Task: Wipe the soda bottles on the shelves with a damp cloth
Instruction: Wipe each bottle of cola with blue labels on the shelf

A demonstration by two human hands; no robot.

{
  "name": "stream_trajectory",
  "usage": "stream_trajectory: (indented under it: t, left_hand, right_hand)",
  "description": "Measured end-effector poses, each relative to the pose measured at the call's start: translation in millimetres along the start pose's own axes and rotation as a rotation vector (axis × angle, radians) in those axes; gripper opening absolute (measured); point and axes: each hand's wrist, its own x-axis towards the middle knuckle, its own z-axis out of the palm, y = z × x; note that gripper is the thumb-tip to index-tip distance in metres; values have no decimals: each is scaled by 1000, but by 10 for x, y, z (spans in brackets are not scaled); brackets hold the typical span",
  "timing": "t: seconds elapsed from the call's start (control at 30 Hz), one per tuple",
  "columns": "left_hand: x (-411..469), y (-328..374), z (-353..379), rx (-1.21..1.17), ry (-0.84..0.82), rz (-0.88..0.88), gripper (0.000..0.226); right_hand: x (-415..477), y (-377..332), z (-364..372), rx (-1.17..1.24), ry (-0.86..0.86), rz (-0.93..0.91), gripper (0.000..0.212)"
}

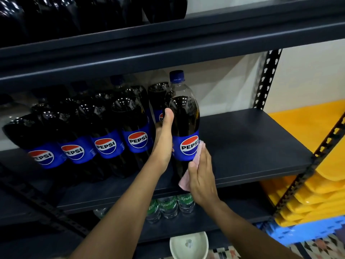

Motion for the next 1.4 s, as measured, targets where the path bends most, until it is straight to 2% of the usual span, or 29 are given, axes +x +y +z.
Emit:
stream_trajectory:
  t: [0.07, 0.2, 0.3, 0.43, 0.5, 0.6, 0.7, 0.77, 0.83, 0.93, 1.07, 1.23, 1.33, 1.4]
  left_hand:
    - [-27, 45, 16, 6, -38, 8, 110]
    - [-69, 77, 48, 75, -90, 32, 91]
    - [-39, 72, 40, 116, -68, -10, 101]
    - [-135, 93, 79, 17, -136, -41, 68]
    - [-193, 13, 79, -26, -152, -35, 66]
    - [-177, -93, 45, 52, -155, -42, 64]
    - [-130, -156, 9, 90, -163, -60, 87]
    - [-127, -183, 10, 118, -140, -29, 92]
    - [-140, -217, 36, 246, -94, 6, 91]
    - [-117, -347, 64, 425, -21, 46, 103]
    - [-144, -352, 170, 643, 86, 57, 91]
    - [-149, -343, 472, 660, 92, 74, 87]
    - [-94, -298, 784, 528, 96, 58, 78]
    - [-12, -245, 1012, 409, 98, 34, 81]
  right_hand:
    - [90, -120, -77, 7, -7, -3, 55]
    - [538, -588, -260, 41, 89, -97, 59]
    - [973, -1012, -448, 38, 130, -187, 52]
    - [1451, -1325, -555, 54, 72, -178, 30]
    - [1473, -1277, -505, 64, 76, -155, 29]
    - [1261, -1122, -394, 204, 203, -134, 42]
    - [1028, -866, -236, 275, 276, -108, 46]
    - [854, -690, -141, 247, 262, -10, 49]
    - [666, -507, -67, 235, 251, 93, 45]
    - [453, -336, -52, 340, 208, 313, 43]
    - [323, -231, -136, 453, 134, 481, 33]
    - [341, -152, -509, 403, 167, 500, 29]
    - [375, -271, -918, 249, 238, 417, 37]
    - [425, -357, -1200, 112, 269, 332, 42]
